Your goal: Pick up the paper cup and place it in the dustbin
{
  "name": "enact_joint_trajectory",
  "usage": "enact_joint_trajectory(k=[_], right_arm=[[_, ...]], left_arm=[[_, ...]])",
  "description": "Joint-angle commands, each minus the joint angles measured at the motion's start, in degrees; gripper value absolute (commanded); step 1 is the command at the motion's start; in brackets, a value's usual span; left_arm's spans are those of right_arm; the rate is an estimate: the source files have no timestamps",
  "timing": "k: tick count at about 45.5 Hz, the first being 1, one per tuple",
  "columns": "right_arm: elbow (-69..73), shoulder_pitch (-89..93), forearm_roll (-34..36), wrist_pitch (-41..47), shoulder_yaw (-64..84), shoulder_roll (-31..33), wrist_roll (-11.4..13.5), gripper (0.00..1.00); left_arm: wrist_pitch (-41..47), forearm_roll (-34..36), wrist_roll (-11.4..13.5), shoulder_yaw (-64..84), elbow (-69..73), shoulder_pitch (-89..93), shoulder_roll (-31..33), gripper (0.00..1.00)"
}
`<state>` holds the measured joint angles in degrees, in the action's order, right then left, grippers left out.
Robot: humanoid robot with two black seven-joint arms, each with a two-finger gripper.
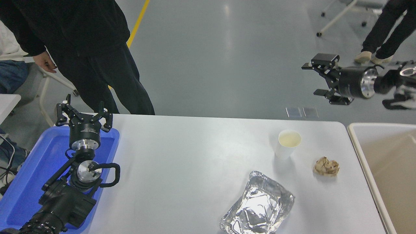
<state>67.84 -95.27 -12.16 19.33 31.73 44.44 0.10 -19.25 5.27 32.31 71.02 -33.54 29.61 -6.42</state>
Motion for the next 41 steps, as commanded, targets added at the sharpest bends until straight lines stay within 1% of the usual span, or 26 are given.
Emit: enact_joint_trajectory(k=[1, 8, 17, 28, 36, 41], right_arm=[[14.06, -18.54, -4.80, 0.36, 20.02, 0.65, -0.01, 1.00], [19.52, -26.54, -4.97, 2.81, 26.53, -0.67, -0.01, 1.00], [25.58, -38.23, -5.06, 11.16, 34.53, -2.42, -0.01, 1.00], [28.93, -44.65, -7.43, 19.51, 35.24, -3.65, -0.01, 1.00], [30.86, -49.47, -7.44, 25.13, 36.82, -6.37, -0.01, 1.00], [31.83, -50.02, -7.35, 25.40, 36.82, -7.52, -0.01, 1.00]], left_arm=[[0.00, 0.00, -0.05, 0.00, -0.03, 0.00, 0.00, 0.99], [0.00, 0.00, 0.03, 0.00, 0.06, 0.00, 0.00, 0.99], [0.00, 0.00, -0.05, 0.00, 0.06, 0.00, 0.00, 0.99], [0.00, 0.00, 0.03, 0.00, 0.06, 0.00, 0.00, 0.99], [0.00, 0.00, 0.03, 0.00, -0.03, 0.00, 0.00, 0.99], [0.00, 0.00, -0.06, 0.00, 0.06, 0.00, 0.00, 0.99]])
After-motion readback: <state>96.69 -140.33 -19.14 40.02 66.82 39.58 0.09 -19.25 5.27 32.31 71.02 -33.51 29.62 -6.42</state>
